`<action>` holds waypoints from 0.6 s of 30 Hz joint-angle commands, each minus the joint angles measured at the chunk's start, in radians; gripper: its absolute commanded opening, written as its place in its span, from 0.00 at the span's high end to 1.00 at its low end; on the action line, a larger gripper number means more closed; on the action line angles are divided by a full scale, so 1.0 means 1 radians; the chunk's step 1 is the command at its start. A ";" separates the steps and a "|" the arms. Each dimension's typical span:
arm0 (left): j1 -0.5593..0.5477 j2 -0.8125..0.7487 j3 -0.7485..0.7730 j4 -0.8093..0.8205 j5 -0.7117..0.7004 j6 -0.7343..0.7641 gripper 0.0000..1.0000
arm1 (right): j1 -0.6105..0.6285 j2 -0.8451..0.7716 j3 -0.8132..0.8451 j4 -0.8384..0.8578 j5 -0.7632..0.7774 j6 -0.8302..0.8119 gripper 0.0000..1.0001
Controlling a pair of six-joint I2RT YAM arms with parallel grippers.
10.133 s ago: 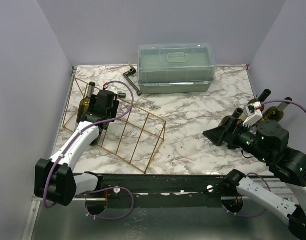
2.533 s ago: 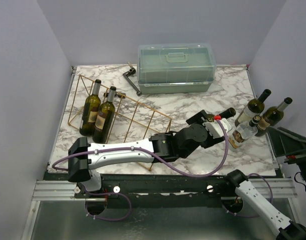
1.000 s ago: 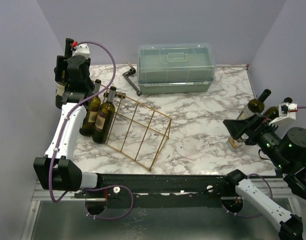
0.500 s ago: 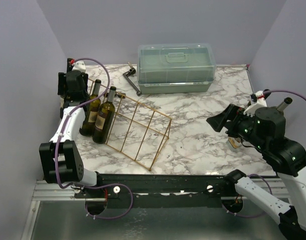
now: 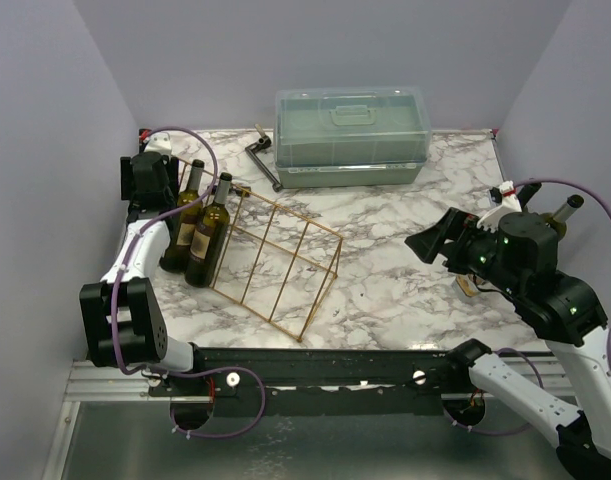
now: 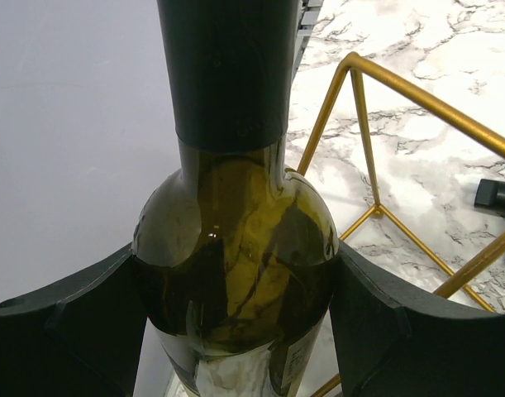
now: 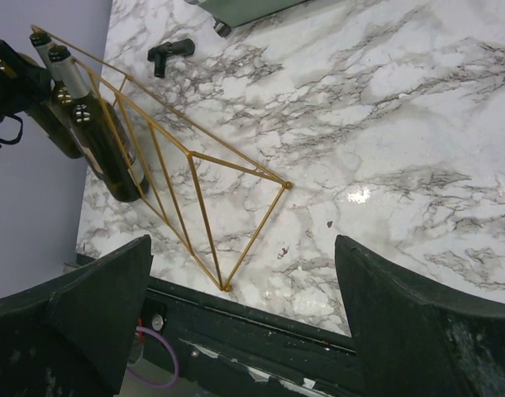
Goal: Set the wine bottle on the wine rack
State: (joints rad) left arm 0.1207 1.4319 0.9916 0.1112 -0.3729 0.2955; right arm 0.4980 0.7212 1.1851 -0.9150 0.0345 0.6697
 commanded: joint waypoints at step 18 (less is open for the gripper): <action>0.003 0.028 -0.044 0.163 -0.043 -0.003 1.00 | 0.005 -0.041 0.005 -0.003 -0.028 0.023 0.06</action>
State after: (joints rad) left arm 0.1246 1.4490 0.9615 0.1825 -0.3790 0.2882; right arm 0.4980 0.6895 1.1854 -0.9142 0.0284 0.6842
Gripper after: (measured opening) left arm 0.748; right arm 0.943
